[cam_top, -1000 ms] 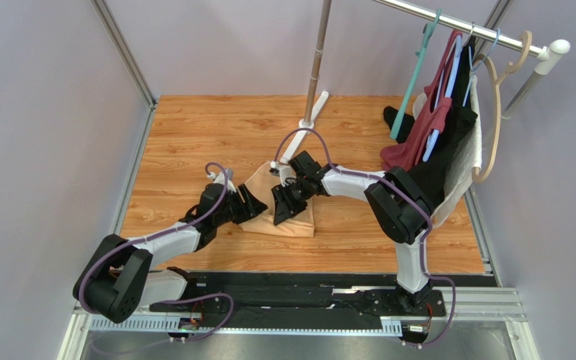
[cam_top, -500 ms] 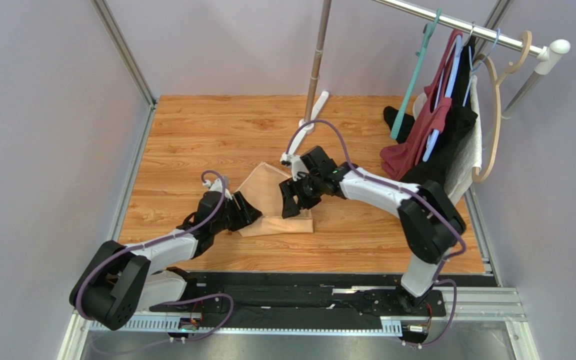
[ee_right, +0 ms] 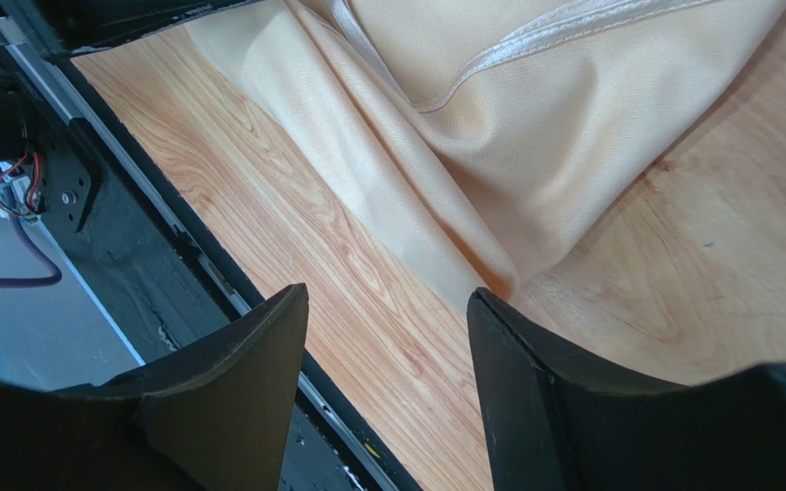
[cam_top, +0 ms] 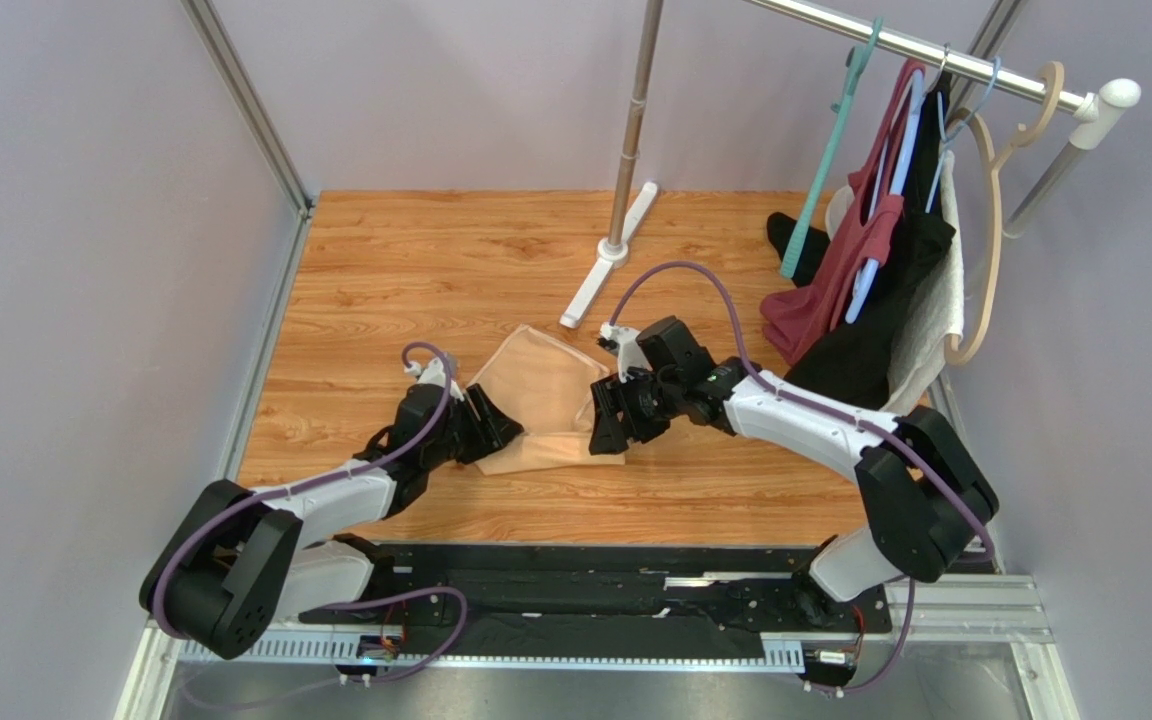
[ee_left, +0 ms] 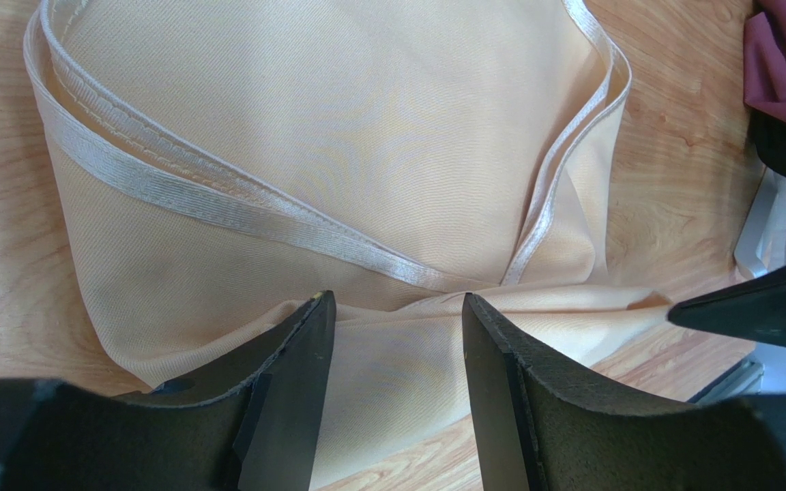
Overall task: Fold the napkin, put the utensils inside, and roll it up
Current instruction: Roll the napkin with the utensil
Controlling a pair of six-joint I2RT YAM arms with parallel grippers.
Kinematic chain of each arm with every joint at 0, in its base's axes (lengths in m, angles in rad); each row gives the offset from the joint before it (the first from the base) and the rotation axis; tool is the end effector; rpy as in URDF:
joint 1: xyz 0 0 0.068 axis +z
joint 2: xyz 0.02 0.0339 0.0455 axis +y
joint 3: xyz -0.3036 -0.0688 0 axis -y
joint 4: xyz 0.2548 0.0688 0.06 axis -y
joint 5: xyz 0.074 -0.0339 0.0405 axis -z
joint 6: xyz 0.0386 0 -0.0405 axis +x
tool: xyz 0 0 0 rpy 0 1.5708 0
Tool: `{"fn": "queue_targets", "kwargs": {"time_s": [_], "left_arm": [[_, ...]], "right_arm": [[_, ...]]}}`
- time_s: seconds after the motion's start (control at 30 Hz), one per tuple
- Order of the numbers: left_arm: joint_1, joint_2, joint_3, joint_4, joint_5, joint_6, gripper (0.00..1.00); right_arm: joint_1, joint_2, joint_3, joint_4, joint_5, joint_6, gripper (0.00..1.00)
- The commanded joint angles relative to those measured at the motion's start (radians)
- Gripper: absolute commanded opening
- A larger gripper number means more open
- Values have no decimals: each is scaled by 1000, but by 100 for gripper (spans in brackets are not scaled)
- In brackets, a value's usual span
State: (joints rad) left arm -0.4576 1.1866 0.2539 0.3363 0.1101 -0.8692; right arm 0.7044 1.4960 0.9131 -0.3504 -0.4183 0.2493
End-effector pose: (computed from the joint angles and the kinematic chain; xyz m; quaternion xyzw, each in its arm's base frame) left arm 0.1768 -0.0918 0.1629 -0.1551 0.8690 -0.3262 0.3384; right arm 0.2246 0.2115 0.2383 -0.2729 0.8903 0.3159 0.1819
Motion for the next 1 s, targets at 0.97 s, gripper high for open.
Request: {"fn": "queue_targets", "kwargs": {"time_s": [0.97], "left_arm": [[-3, -10, -12, -22, 11, 194, 57]], "right_arm": [[337, -13, -115, 408, 468, -453, 77]]}}
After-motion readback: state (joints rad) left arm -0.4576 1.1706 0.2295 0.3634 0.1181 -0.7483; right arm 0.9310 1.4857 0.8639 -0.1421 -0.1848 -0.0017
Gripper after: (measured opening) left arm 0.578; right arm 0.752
